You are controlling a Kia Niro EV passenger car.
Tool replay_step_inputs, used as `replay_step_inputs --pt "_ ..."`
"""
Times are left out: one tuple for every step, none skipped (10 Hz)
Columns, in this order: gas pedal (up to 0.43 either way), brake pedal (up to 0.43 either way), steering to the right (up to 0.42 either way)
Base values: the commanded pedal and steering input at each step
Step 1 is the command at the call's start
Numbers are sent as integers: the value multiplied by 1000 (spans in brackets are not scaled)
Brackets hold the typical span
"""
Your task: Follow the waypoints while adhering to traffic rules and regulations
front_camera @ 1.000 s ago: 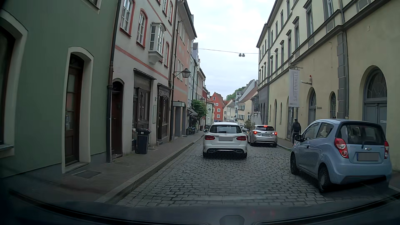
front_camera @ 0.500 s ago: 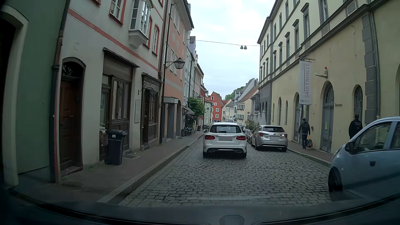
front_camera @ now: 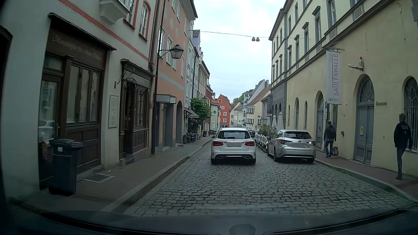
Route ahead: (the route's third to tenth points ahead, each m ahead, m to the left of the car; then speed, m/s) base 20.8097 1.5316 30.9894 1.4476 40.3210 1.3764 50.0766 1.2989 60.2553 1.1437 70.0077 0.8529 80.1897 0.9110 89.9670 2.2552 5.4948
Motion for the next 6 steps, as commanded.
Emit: replay_step_inputs --pt "0 6 18" --pt "0 6 20" --pt "0 6 17" --pt "0 6 18" --pt "0 6 19" --pt "0 6 20"
